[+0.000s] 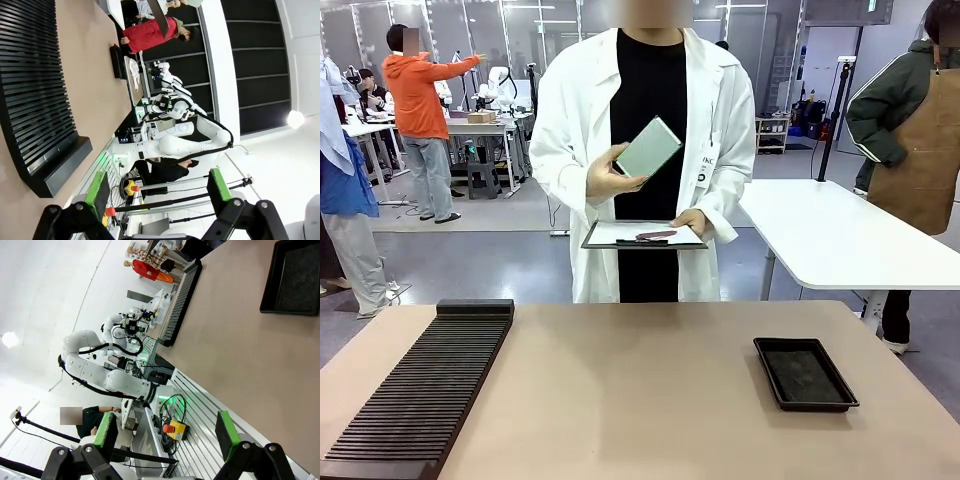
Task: Inspect the PCB.
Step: Pick up the Blank PCB that the human is holding.
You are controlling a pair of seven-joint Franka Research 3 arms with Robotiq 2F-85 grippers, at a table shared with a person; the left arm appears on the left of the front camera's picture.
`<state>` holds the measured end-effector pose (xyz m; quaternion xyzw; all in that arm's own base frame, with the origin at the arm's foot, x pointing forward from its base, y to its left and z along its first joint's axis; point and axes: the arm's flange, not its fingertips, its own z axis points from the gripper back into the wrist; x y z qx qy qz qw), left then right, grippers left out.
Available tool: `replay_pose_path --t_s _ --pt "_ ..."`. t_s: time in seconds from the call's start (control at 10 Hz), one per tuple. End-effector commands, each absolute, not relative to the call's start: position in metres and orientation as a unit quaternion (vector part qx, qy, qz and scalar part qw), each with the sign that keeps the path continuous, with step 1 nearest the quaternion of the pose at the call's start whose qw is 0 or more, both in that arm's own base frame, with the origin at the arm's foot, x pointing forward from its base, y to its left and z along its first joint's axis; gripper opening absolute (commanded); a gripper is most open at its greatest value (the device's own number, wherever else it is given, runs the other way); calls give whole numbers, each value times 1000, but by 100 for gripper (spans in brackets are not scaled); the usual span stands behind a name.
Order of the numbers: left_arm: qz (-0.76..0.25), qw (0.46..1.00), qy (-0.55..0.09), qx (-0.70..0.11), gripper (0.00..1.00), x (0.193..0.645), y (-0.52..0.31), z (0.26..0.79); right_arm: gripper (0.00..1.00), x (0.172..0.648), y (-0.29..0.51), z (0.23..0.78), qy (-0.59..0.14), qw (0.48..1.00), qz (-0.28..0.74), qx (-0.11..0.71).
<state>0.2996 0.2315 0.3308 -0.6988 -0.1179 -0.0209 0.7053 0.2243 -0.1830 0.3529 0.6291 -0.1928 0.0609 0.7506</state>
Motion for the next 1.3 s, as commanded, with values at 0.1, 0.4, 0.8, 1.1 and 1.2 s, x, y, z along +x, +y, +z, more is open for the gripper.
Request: replay_pose_path --t_s 0.1,0.4,0.8,1.1,1.2 --pt "-21 707 -119 -697 100 301 231 331 100 226 -182 354 -196 750 62 629" --pt "-21 707 -119 -697 100 301 231 331 100 226 -182 354 -196 750 62 629" --pt "-21 707 -119 -697 100 301 231 331 100 226 -182 354 -196 750 62 629" --pt "-21 707 -119 -697 100 301 231 331 100 226 -182 354 -196 750 62 629" --pt "-21 707 -119 -697 100 301 231 331 100 226 -182 354 -196 750 62 629"
